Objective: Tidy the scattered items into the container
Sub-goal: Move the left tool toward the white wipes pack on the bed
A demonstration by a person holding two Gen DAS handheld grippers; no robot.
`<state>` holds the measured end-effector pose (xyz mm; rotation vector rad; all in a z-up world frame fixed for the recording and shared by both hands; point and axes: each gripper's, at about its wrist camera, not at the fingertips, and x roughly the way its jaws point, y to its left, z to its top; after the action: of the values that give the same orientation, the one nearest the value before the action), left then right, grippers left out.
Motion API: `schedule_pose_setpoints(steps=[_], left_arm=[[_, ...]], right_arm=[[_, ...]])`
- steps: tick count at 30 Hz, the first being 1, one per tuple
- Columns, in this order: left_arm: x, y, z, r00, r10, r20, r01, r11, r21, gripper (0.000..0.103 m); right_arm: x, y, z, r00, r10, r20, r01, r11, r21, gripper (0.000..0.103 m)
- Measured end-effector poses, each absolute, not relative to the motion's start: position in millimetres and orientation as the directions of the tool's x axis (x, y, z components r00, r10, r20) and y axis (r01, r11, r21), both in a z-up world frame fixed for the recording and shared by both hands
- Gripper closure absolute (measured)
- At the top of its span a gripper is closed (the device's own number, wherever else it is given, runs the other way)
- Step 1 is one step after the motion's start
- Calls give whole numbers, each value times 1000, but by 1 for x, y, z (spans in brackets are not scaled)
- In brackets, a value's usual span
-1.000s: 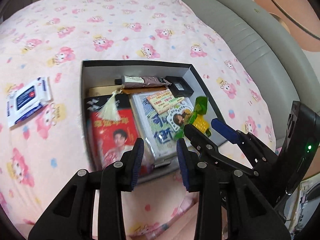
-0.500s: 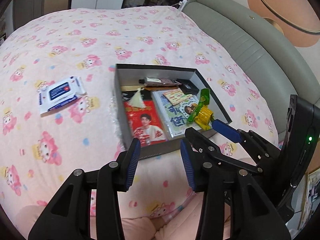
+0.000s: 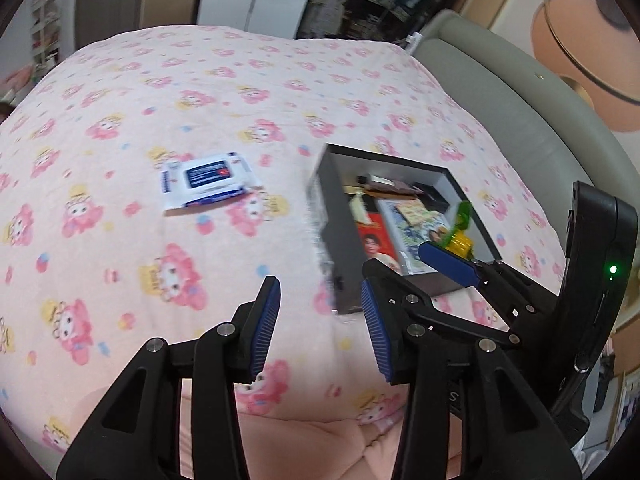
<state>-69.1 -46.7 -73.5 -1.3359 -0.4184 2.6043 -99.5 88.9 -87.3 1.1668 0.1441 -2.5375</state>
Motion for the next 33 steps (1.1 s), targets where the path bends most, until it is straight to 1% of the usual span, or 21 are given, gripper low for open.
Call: schedule_pose_setpoints(steps=[7, 13, 19, 23, 27, 31, 33], left_arm=[[-67, -93, -93, -602, 280, -748, 65, -916, -396, 57], [-82, -123, -109, -608, 289, -740, 109, -893, -438, 57], [-109, -147, -132, -592, 290, -752, 171, -866, -469, 57], [-135, -159, -156, -559, 295, -775, 211, -854, -476, 58], [-173, -171, -173, -538, 273, -797, 258, -847, -464, 58], [-214, -184, -190, -533, 265, -804, 320, -816, -481, 58], [-227, -195, -198, -554, 214, -805, 392, -786, -478, 57]], right_arm=[[-110, 49, -101, -559, -294, -775, 394, -917, 64, 51], [-130, 22, -114, -539, -286, -793, 403, -913, 55, 51], [-170, 13, -129, -544, -249, -801, 354, -934, 50, 51], [-199, 12, -147, -510, -233, -828, 329, -942, 63, 51], [-232, 2, -157, -506, -212, -836, 332, -943, 38, 51], [-266, -8, -166, -494, -189, -849, 331, -943, 17, 51], [-283, -14, -177, -474, -182, -861, 330, -944, 17, 50]])
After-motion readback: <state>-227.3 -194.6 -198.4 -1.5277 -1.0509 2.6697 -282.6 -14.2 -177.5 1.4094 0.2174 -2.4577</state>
